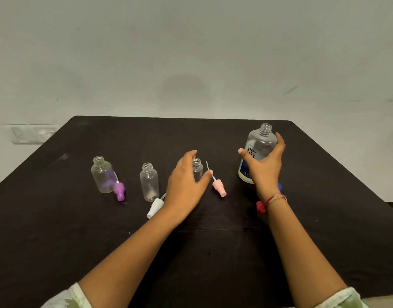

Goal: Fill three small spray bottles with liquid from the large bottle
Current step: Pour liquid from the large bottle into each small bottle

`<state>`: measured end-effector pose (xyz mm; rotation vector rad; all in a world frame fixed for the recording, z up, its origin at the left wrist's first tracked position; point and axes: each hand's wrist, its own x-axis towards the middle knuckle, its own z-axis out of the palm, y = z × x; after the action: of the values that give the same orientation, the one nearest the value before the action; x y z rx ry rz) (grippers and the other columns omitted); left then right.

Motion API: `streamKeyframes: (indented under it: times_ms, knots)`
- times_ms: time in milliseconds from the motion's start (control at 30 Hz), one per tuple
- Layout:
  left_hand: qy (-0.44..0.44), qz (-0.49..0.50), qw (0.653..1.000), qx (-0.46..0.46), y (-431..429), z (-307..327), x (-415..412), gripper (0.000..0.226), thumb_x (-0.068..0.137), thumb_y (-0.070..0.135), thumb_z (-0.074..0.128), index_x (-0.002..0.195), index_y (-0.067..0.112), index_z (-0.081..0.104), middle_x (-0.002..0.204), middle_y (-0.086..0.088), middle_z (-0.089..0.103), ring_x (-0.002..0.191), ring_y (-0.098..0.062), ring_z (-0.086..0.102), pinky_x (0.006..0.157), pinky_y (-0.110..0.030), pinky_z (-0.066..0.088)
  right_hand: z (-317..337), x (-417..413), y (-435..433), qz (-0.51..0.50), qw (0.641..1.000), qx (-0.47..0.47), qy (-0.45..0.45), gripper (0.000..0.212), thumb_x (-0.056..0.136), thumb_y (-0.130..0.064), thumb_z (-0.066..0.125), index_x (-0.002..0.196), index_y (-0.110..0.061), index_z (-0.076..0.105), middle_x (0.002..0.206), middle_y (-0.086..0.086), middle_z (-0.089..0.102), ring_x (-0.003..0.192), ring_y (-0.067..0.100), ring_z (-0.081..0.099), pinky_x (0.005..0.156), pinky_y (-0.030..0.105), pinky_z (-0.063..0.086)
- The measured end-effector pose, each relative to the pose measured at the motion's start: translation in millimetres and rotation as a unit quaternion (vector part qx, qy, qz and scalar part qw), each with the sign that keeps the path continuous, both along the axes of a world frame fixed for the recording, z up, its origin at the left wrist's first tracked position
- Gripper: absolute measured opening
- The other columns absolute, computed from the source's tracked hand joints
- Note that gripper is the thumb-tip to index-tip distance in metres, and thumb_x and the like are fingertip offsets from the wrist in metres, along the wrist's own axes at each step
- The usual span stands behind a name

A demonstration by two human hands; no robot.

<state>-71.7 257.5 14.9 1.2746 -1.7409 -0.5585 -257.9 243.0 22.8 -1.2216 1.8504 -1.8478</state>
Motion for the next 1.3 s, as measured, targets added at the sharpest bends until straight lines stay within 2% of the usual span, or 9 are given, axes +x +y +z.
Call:
streamKeyframes:
  times_ms: [100,200,400,533,667,833,967,1133,1300]
  knots:
    - [0.004,0.006,1.0,-0.012,-2.2,-0.2,1.4,0.049,0.087,0.035,0.065,0.131,0.019,0.049,0.128,0.001,0.058,0.118,-0.016,0.053,0.097,-0.03,0.039,-0.3,-3.7,0.1,0.017,1.0,-0.006,0.012,0.087,0.071,-0.027,0.081,0.14,-0.022,0.028,0.139,0.001,0.041,0.127,0.017,0.043,0.106,0.038,0.039]
    - [0.029,-0.005,1.0,-0.009,-4.0,-1.9,2.8,0.044,0.087,0.035,0.065,0.126,0.02,0.051,0.12,0.001,0.062,0.111,-0.017,0.058,0.096,-0.037,0.045,-3.7,-3.9,1.2,0.022,1.0,0.007,0.015,0.083,0.071,-0.027,0.081,0.136,-0.018,0.031,0.137,0.003,0.04,0.124,0.016,0.042,0.104,0.035,0.04]
    - [0.095,-0.045,0.994,0.016,-2.4,-3.4,1.8,0.043,0.086,0.028,0.069,0.12,0.018,0.045,0.102,0.011,0.059,0.094,-0.002,0.057,0.081,-0.01,0.043,-8.7,-3.8,0.0,0.045,0.998,0.032,0.018,0.075,0.068,-0.03,0.083,0.127,-0.018,0.04,0.128,0.001,0.051,0.116,0.018,0.052,0.099,0.04,0.047]
    - [0.115,-0.063,0.991,0.015,-4.5,-5.9,0.5,0.043,0.084,0.023,0.071,0.116,0.018,0.043,0.105,0.007,0.06,0.101,-0.01,0.061,0.088,-0.023,0.048,-7.8,-0.7,2.0,0.052,0.998,0.021,0.0,0.073,0.068,-0.029,0.084,0.127,-0.02,0.042,0.123,-0.004,0.054,0.113,0.014,0.054,0.095,0.032,0.049]
    - [0.12,-0.076,0.99,0.016,-5.7,-6.1,0.2,0.034,0.084,0.021,0.071,0.108,0.018,0.047,0.111,0.003,0.063,0.102,-0.006,0.061,0.084,-0.012,0.045,-6.4,1.4,2.4,0.052,0.999,0.008,-0.001,0.072,0.066,-0.028,0.085,0.125,-0.02,0.045,0.121,-0.006,0.054,0.112,0.012,0.054,0.095,0.031,0.049]
    - [0.129,-0.076,0.989,0.013,-5.9,-5.6,-0.3,0.033,0.084,0.022,0.071,0.109,0.017,0.049,0.1,0.011,0.061,0.088,0.007,0.059,0.075,-0.007,0.042,-4.1,4.9,5.0,0.065,0.994,-0.01,0.083,0.073,0.066,-0.028,0.085,0.126,-0.022,0.044,0.124,-0.006,0.052,0.113,0.01,0.051,0.095,0.027,0.046]
    - [0.142,-0.074,0.987,0.009,-4.0,-4.3,0.3,0.032,0.087,0.028,0.067,0.111,0.014,0.052,0.091,0.014,0.06,0.077,0.012,0.056,0.072,-0.005,0.04,-1.3,9.0,7.1,0.073,0.986,-0.018,0.149,0.076,0.067,-0.032,0.084,0.13,-0.019,0.044,0.128,-0.004,0.05,0.115,0.009,0.047,0.099,0.033,0.044]
    - [0.163,-0.063,0.985,-0.004,-4.3,-4.1,0.1,0.021,0.091,0.02,0.063,0.109,0.01,0.058,0.09,0.016,0.061,0.081,0.015,0.058,0.07,-0.003,0.041,-0.3,13.9,9.3,0.108,0.968,-0.019,0.228,0.078,0.071,-0.034,0.081,0.135,-0.02,0.04,0.123,-0.014,0.042,0.115,0.005,0.041,0.095,0.024,0.04]
    - [0.19,-0.058,0.98,0.003,-7.2,-6.2,-0.7,0.016,0.089,0.02,0.066,0.104,0.015,0.063,0.097,0.01,0.066,0.088,0.005,0.061,0.077,-0.009,0.046,1.0,18.1,12.6,0.126,0.948,-0.024,0.292,0.075,0.073,-0.03,0.079,0.136,-0.021,0.039,0.13,-0.005,0.046,0.114,0.006,0.041,0.098,0.035,0.042]
